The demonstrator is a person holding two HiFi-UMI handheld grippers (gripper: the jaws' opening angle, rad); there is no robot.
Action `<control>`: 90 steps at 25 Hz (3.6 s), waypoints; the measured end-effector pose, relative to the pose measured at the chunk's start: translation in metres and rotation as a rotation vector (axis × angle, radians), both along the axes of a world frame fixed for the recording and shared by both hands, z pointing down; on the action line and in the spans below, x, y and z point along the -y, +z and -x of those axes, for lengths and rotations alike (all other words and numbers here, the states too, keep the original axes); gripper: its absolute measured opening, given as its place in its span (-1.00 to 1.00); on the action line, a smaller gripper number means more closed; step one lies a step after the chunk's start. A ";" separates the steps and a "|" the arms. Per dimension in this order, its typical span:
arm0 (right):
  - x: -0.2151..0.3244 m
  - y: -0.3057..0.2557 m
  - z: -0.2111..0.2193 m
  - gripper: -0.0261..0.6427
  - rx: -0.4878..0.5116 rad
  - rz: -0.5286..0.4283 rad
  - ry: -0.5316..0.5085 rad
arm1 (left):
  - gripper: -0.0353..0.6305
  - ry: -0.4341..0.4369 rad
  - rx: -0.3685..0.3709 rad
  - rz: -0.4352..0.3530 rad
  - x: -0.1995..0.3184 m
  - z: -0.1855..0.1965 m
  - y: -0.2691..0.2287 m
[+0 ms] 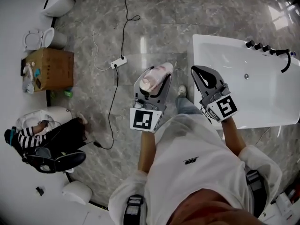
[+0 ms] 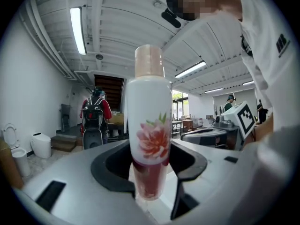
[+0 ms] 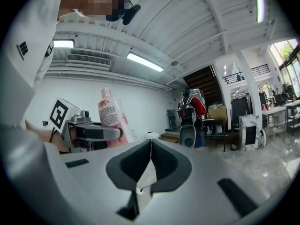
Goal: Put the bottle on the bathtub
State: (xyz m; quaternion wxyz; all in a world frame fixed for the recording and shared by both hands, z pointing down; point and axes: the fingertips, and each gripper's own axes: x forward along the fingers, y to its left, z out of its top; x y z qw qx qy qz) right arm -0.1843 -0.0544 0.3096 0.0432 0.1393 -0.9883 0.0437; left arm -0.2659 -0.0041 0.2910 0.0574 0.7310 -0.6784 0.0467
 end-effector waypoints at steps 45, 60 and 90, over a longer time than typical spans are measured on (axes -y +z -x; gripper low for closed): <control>0.264 0.156 -0.190 -0.94 -0.126 0.120 0.969 | -0.22 0.832 0.000 0.166 0.361 -0.160 0.188; 0.295 0.226 -0.239 -0.94 -0.111 0.170 1.050 | -0.22 0.896 0.018 0.176 0.415 -0.225 0.258; 0.360 0.384 -0.283 -0.93 -0.077 0.279 1.169 | -0.22 0.986 0.070 0.222 0.490 -0.301 0.420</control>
